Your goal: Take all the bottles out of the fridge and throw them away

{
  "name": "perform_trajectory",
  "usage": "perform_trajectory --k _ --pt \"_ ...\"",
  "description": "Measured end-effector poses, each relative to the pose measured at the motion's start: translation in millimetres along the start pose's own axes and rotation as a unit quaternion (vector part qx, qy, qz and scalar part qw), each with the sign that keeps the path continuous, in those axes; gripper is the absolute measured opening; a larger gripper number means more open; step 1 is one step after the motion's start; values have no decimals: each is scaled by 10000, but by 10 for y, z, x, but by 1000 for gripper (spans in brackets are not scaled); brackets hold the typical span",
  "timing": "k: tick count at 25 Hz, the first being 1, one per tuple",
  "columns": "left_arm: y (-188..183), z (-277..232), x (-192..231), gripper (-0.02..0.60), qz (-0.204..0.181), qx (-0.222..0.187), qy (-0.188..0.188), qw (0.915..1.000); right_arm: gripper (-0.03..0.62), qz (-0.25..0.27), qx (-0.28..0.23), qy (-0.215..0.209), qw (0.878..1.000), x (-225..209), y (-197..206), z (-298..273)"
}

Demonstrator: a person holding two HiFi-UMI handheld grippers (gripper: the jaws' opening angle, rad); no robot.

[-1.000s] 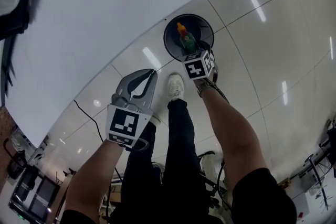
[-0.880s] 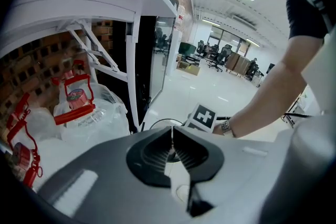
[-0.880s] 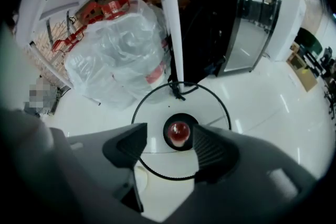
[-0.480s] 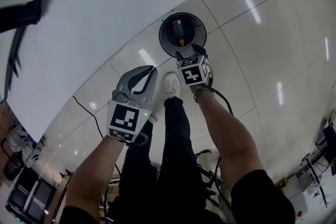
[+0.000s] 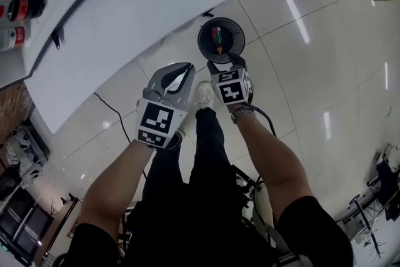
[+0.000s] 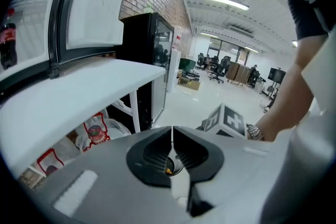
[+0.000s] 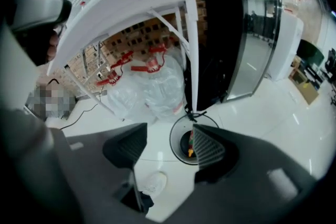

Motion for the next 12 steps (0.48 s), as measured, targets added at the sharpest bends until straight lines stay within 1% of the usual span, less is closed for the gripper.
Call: perform_trajectory --k 2,4,8,10,12 --pt "-74 155 -63 13 31 -87 -36 10000 273 2 -140 -65 9999 94 -80 238" --pt "-147 314 -95 12 76 -203 -146 9997 274 113 -333 -124 9993 183 -226 472" --pt "-264 673 -83 12 278 -450 -534 9972 273 495 -757 -302 9954 412 -553 946" --pt "-303 886 -88 12 362 -575 -685 9953 258 659 -924 -378 9928 574 -628 1199" --pt "-338 1125 -71 12 451 -749 -858 9925 258 831 -1085 -428 9897 736 -691 1439"
Point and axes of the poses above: the fingertips, and each gripper's own axes: z backward along the fingers, x to its left, y out of its underside, the point moved 7 cm from there along z, backward along the fingers, and after that the axes turned 8 degrees about x, right-handed, at the moved point
